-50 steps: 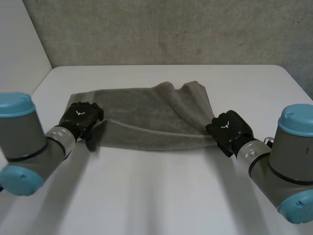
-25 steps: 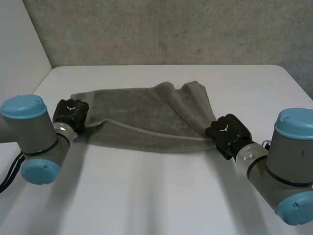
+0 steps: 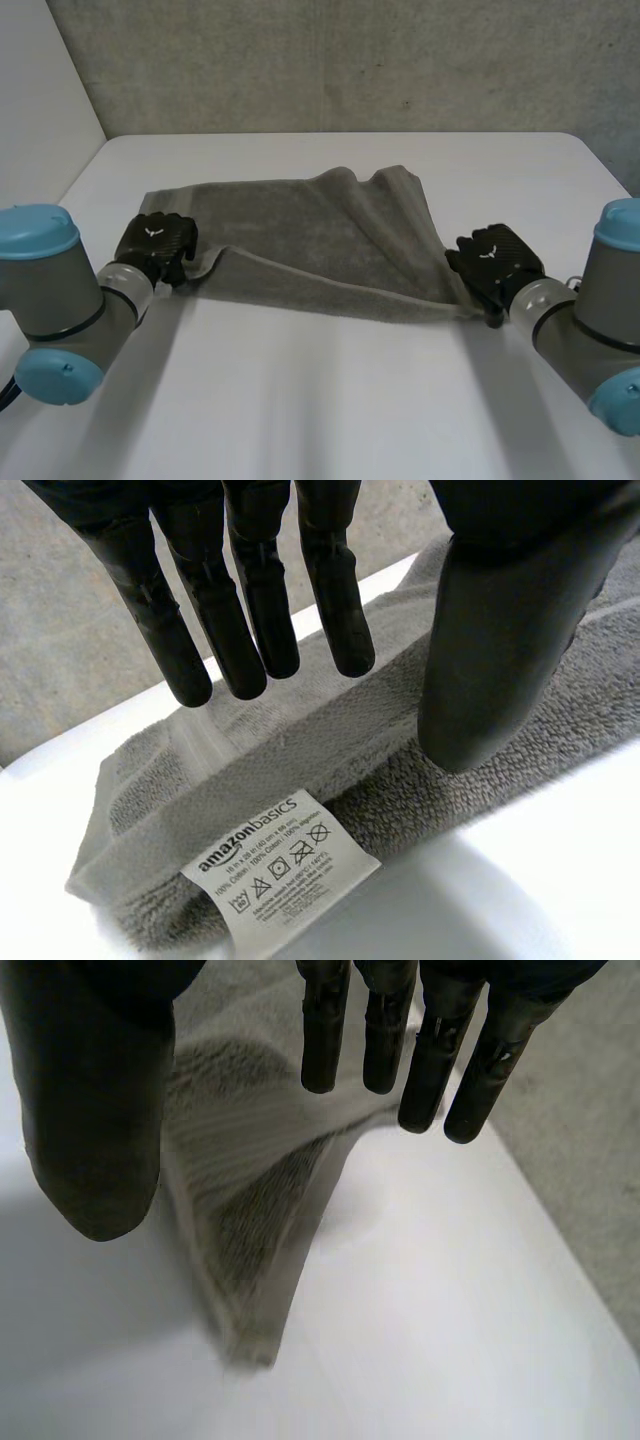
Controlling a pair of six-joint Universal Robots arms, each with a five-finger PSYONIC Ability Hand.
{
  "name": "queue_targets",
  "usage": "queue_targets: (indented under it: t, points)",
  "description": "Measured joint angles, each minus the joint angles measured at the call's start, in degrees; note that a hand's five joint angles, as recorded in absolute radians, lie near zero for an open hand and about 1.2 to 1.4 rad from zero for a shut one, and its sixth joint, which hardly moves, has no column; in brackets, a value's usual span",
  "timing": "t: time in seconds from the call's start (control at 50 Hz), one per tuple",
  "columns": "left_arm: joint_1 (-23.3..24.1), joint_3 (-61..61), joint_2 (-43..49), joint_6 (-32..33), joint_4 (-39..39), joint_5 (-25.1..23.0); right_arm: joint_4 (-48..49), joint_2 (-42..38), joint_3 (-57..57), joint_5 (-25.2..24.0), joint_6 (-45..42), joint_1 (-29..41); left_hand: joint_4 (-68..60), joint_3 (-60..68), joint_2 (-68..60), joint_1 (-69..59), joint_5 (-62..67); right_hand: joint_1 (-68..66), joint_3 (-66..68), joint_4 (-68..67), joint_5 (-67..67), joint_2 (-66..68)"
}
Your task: Fold the towel.
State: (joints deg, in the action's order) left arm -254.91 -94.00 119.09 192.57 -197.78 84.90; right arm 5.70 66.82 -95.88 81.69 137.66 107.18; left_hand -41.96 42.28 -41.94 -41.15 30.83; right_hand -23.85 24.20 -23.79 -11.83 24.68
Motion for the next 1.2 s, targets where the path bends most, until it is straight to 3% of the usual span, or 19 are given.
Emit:
queue_targets:
  t: [0.18,0.62,0.78,0.92,1.2]
  points:
    - [0.3,0.1,1.0,0.2,0.0,-0.1,-5.6,0.7,-2.4,-3.3,0.8,-3.6,0.2,-0.3,0.2,0.1,-0.6,-0.7,0.4,-0.7,-3.6,0.3]
    - [0.1,1.2,3.9,0.6,-3.7,-0.3,8.9,-1.8,-6.9,-3.6,12.7,-5.0,-2.1,1.9,-2.3,-3.5,3.6,-25.0,24.5,-25.0,-26.8,24.2]
    - [0.1,1.5,4.7,0.8,-3.6,-0.4,10.1,-3.8,-6.7,-3.3,12.9,-4.9,-18.5,17.7,-18.6,-18.8,19.1,-31.0,30.5,-30.8,-32.8,29.9]
    - [0.0,2.1,4.7,1.1,-3.5,-0.3,10.9,-4.8,-6.2,-2.5,13.4,-5.1,-35.1,33.9,-34.1,-31.8,33.2,-52.1,51.3,-51.9,-54.3,51.0]
    - [-3.9,2.0,-4.0,0.6,-2.9,-0.7,10.4,4.0,-5.1,-2.3,19.1,-7.7,-35.9,34.1,-34.5,-32.4,34.2,-52.1,52.3,-53.1,-54.8,51.2]
